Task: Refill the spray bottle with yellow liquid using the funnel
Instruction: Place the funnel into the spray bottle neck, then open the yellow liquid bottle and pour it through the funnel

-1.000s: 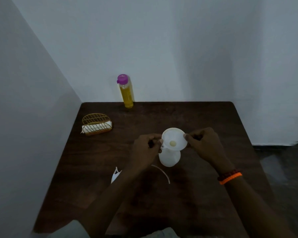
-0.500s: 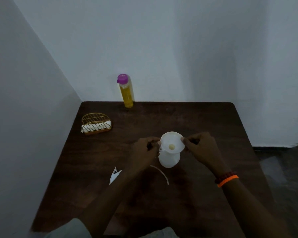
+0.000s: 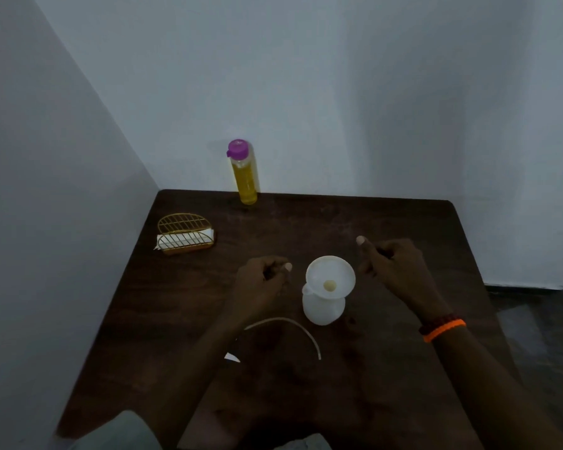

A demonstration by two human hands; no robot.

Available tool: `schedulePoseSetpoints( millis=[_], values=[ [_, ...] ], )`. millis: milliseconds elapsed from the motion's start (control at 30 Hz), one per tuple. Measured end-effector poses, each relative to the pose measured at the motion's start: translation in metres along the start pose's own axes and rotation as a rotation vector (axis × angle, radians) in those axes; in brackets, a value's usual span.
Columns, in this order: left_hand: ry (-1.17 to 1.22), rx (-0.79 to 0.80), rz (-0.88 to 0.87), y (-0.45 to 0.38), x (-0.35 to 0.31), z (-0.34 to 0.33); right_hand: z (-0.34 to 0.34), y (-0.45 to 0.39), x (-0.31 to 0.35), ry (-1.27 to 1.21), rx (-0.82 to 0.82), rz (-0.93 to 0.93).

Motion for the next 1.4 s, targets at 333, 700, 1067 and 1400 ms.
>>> schedulePoseSetpoints(
  millis=[333,700,1067,1400],
  values=[
    [-0.181,-0.166,0.087,-0.084,0.038,0.056,-0.037,-0.109,0.026,0.027,0.214,-0.036],
    [-0.278,-0.407,-0.007,-0.209,0.033,0.111,-0.152,-0.239,0.033,0.270,0.442,0.117],
    [-0.228,-0.516,-0.166,-0.262,0.022,0.104,-0.213,-0.287,0.045,0.184,0.448,0.264],
    [-0.211,-0.313,-0.341,-0.198,-0.007,0.117,-0.180,-0.235,0.082,0.027,0.640,0.370]
  ],
)
Point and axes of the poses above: each hand's wrist, its own y-axis away from the middle knuckle, its own z-axis out of the back of the hand, x = y × z, the point moved 2 cm from there along -y, towards the middle knuckle, and after that the axes turned 11 degrees about -y, right-handed, at the moved point
